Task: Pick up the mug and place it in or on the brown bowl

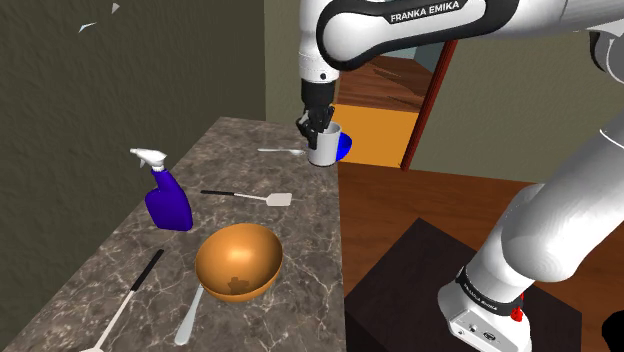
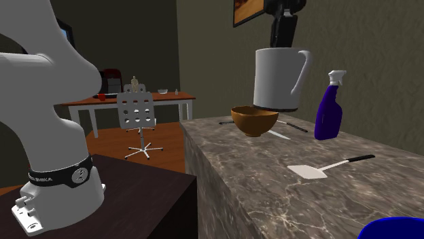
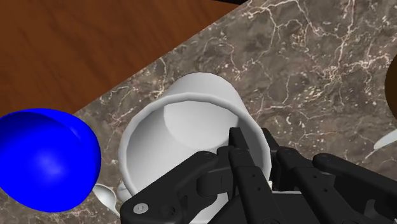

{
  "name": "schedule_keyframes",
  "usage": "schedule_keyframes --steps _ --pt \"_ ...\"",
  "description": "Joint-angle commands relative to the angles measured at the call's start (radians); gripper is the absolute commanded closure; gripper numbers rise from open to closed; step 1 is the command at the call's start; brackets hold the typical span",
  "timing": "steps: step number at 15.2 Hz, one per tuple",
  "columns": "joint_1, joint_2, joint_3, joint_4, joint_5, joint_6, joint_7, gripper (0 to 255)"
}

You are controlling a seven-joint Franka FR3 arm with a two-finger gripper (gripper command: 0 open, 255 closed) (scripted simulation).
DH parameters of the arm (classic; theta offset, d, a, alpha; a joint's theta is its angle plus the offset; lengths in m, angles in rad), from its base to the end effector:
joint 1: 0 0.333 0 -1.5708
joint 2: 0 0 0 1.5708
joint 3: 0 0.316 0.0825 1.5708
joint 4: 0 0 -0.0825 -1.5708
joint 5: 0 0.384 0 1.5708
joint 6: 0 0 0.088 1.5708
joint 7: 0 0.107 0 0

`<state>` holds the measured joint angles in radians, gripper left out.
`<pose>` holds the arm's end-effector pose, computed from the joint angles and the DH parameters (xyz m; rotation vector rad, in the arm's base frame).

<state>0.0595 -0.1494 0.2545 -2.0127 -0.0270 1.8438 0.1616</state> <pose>0.4867 0.1615 0.5149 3.0648 0.2408 -0.0136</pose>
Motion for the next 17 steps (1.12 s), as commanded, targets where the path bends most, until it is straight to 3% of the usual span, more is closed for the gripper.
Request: schedule_keyframes --steps 1,9,17 --pt "0.02 0.012 0.028 0.024 0.002 -0.014 0.048 255" --pt "0.105 0.094 0.142 0.136 -0.008 -0.057 0.251 255" --pt "0.21 0.25 0.243 0.328 -0.069 -0.121 0.465 255"
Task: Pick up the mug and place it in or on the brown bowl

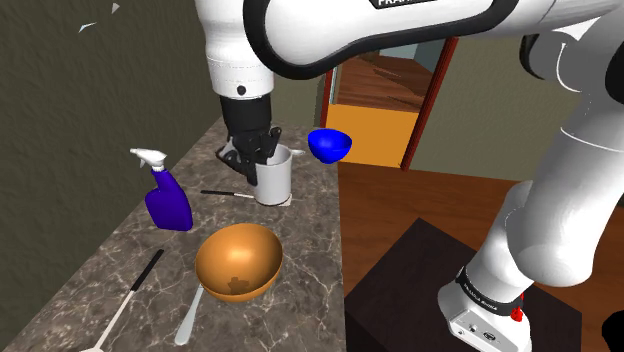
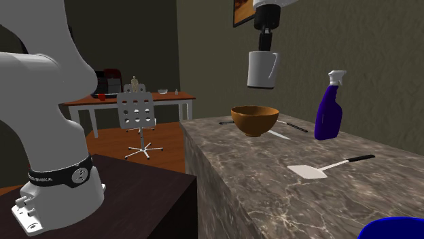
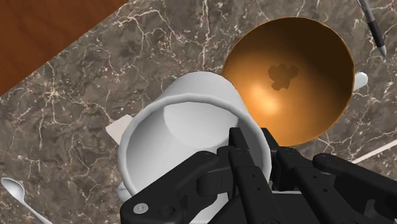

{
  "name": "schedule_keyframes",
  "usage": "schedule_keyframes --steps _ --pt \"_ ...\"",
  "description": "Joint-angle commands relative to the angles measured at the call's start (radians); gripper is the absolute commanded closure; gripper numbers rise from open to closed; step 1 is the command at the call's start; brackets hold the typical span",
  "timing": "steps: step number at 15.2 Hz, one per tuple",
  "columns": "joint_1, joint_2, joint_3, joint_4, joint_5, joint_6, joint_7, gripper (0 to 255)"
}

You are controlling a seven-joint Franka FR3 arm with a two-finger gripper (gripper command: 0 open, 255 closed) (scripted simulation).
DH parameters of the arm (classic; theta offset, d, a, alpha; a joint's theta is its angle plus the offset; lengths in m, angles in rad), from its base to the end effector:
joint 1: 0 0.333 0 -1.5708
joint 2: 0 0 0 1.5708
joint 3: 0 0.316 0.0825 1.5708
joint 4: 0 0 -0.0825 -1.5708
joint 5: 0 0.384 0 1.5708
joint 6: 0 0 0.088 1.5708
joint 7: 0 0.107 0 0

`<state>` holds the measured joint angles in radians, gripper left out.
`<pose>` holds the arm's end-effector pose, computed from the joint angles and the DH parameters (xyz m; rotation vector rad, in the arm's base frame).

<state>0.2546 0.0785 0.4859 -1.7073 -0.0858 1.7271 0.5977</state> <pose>0.4386 0.3793 0.5334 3.0639 0.2424 -0.0140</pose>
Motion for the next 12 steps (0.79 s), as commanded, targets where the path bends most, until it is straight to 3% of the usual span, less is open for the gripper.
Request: schedule_keyframes --steps 1,6,12 --pt "0.031 0.047 0.022 0.054 -0.022 -0.015 0.056 255" --pt "0.13 0.19 0.062 0.234 -0.092 -0.082 0.185 255" --pt "0.123 0.186 0.058 0.149 -0.091 0.0 0.189 255"
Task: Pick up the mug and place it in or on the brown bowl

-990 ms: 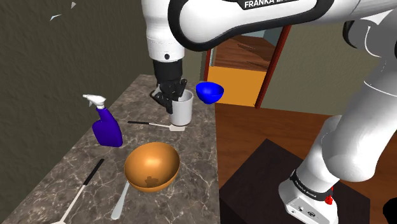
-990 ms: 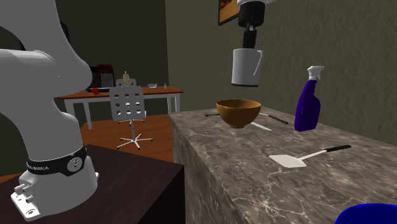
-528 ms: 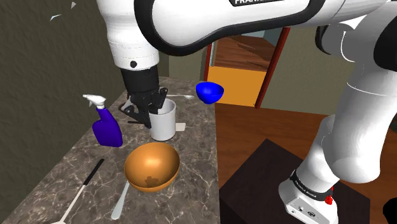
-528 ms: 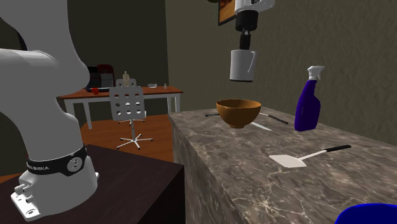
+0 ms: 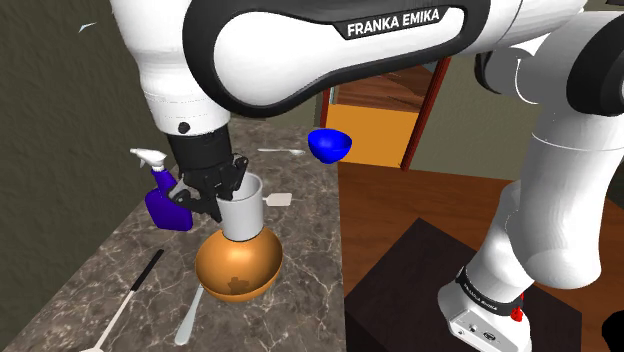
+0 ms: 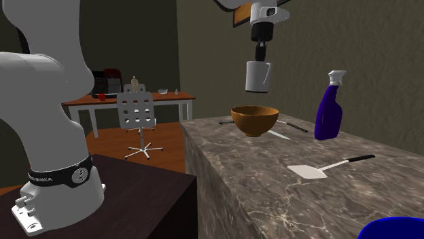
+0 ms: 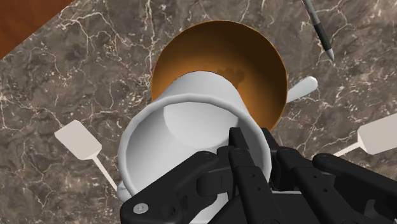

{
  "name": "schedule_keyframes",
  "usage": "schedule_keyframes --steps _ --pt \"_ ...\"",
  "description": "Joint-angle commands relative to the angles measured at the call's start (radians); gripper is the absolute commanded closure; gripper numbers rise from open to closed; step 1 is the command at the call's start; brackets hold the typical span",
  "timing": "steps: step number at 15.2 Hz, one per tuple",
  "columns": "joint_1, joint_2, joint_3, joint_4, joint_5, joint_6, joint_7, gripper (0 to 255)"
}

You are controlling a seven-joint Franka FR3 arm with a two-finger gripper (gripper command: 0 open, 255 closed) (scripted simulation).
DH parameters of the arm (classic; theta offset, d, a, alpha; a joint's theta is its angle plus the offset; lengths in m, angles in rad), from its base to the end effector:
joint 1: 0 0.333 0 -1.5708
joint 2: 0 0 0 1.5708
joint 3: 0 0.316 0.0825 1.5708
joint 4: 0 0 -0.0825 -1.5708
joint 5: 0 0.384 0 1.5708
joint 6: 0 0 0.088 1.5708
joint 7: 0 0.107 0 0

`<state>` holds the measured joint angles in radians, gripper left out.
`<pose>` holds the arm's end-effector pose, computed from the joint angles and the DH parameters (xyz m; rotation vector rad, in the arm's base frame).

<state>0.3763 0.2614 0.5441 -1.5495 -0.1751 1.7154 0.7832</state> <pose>0.4181 0.4670 0.5113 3.0643 0.2398 -0.0139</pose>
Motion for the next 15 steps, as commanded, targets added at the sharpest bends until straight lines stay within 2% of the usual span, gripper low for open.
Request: schedule_keyframes --steps 1,11,15 --pt "0.001 0.004 0.0 -0.022 -0.003 0.025 0.005 255" --pt "-0.004 0.021 -0.007 -0.135 -0.016 0.152 0.019 255" --pt "-0.004 0.023 -0.007 -0.141 -0.018 0.16 0.02 255"
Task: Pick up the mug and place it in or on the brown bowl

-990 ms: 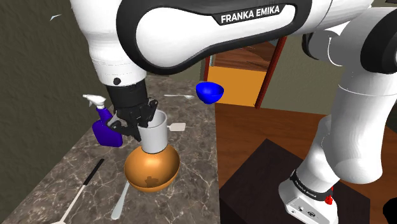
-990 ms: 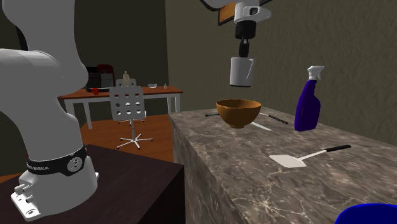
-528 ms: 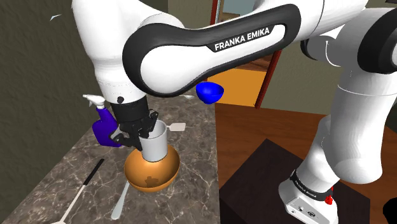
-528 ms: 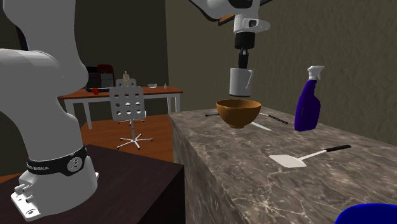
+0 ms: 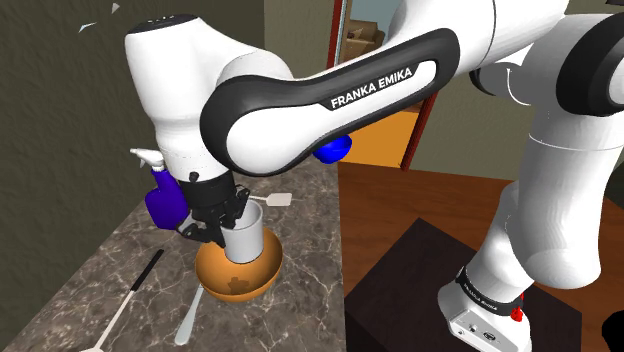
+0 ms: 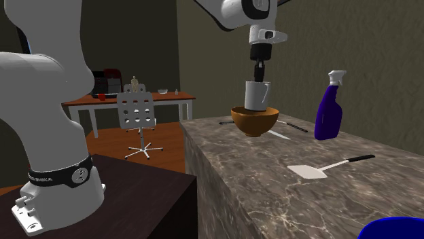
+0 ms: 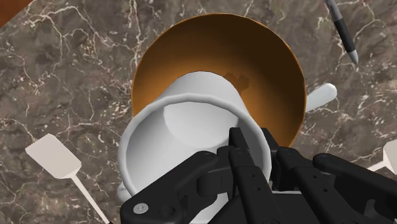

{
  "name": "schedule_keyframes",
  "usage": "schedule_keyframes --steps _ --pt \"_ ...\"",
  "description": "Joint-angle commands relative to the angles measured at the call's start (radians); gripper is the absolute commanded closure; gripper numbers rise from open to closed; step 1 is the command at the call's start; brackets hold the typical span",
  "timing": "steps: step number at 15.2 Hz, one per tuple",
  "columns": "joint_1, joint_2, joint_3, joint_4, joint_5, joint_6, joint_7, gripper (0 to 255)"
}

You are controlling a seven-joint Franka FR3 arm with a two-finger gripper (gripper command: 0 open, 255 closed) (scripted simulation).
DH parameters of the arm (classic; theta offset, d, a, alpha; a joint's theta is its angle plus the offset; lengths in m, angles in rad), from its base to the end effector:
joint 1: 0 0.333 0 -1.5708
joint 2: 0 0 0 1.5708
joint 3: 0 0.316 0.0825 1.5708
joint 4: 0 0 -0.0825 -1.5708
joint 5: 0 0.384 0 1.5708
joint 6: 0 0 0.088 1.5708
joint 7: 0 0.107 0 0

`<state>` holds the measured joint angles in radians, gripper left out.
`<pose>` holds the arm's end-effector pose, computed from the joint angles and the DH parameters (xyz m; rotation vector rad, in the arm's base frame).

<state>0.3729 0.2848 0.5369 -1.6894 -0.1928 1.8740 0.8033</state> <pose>0.4178 0.4685 0.4451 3.0644 0.2396 -0.0140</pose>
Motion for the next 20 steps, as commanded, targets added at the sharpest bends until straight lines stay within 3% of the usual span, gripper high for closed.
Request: schedule_keyframes --steps 1,4,5,10,14,20 --pt "0.0 0.0 0.0 -0.001 0.0 0.001 0.0 255" --pt "0.0 0.0 0.0 -0.001 0.0 0.001 0.0 255" --pt "0.0 0.0 0.0 -0.001 0.0 0.001 0.0 0" --pt "0.0 -0.001 0.0 -0.001 0.0 0.002 0.0 0" --pt "0.009 -0.009 0.007 0.116 0.009 -0.122 -0.008 0" --pt "0.009 -0.009 0.007 0.116 0.009 -0.122 -0.008 0"
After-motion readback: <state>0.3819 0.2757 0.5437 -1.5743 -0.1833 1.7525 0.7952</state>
